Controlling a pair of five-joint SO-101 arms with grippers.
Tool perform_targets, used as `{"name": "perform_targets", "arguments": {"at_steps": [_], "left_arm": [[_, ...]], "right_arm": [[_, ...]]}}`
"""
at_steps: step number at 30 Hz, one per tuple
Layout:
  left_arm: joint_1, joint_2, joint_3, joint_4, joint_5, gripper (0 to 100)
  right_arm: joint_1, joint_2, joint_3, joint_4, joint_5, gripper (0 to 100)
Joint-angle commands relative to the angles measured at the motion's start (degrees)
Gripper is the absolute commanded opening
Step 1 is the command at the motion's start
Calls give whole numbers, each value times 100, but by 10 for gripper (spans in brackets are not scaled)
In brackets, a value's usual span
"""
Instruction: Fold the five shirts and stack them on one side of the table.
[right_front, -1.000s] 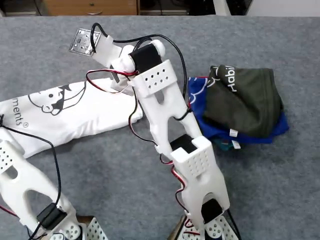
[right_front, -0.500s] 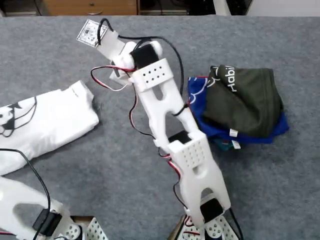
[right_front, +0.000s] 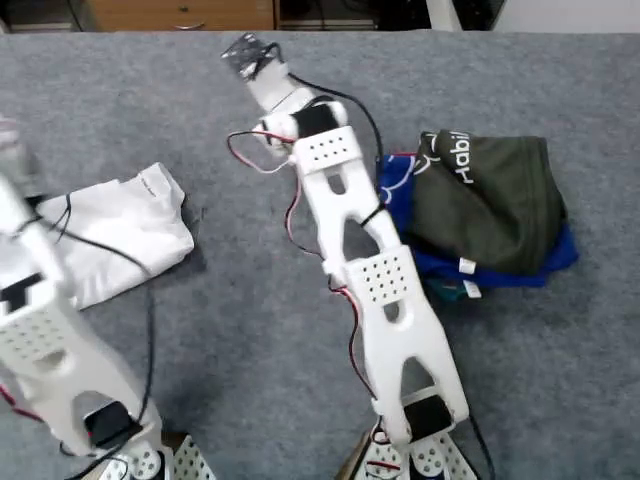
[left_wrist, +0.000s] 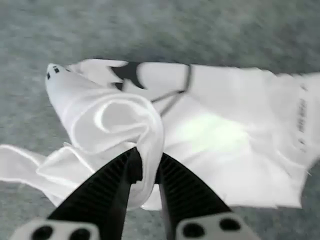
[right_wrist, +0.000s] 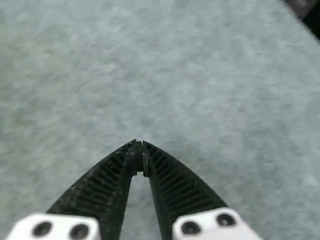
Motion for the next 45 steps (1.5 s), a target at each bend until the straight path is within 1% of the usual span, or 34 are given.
{"name": "perform_targets", "arguments": {"at_steps": [1,4,9,12,15,17,19,21,22,23,27,30,33,35,37,41,45], "left_arm": [[1266,-857,888,53,229,18],[1952,-989,1073,53,501,18],[2673,-884,1064,44,800,18],[2910,-593,1002,44,853,18],[2936,-84,818,44,1055,19],[2743,242,580,44,1240,40],[2400,488,220,44,1591,122],[1952,655,-264,44,2119,219],[1714,673,-519,44,2382,251],[1495,673,-791,44,2567,260],[853,673,-1899,53,2629,260],[475,725,-2303,53,2655,251],[299,743,-1987,53,2655,160],[308,743,-1582,35,2629,84],[369,752,-1152,-35,2602,32],[448,998,-519,-167,2602,19],[334,1429,-571,-290,2602,19]], "right_arm": [[259,207,-708,-114,-70,5],[268,497,-1138,-105,-70,5],[268,866,-1807,9,-70,5],[268,1051,-2158,114,-70,5],[268,1059,-2167,123,-70,5],[268,1051,-2167,123,-70,5],[268,1051,-2167,132,-70,5],[259,1051,-2158,132,-70,5],[259,1051,-2158,132,-70,5],[259,1051,-2158,132,-70,5],[242,1051,-2158,141,-70,5],[233,1059,-2158,141,-70,5],[233,1059,-2158,141,-70,5],[233,1051,-2158,185,-70,5],[233,1051,-2158,202,-70,5],[198,1059,-2158,211,-53,5],[171,1059,-2158,211,-35,5]]}}
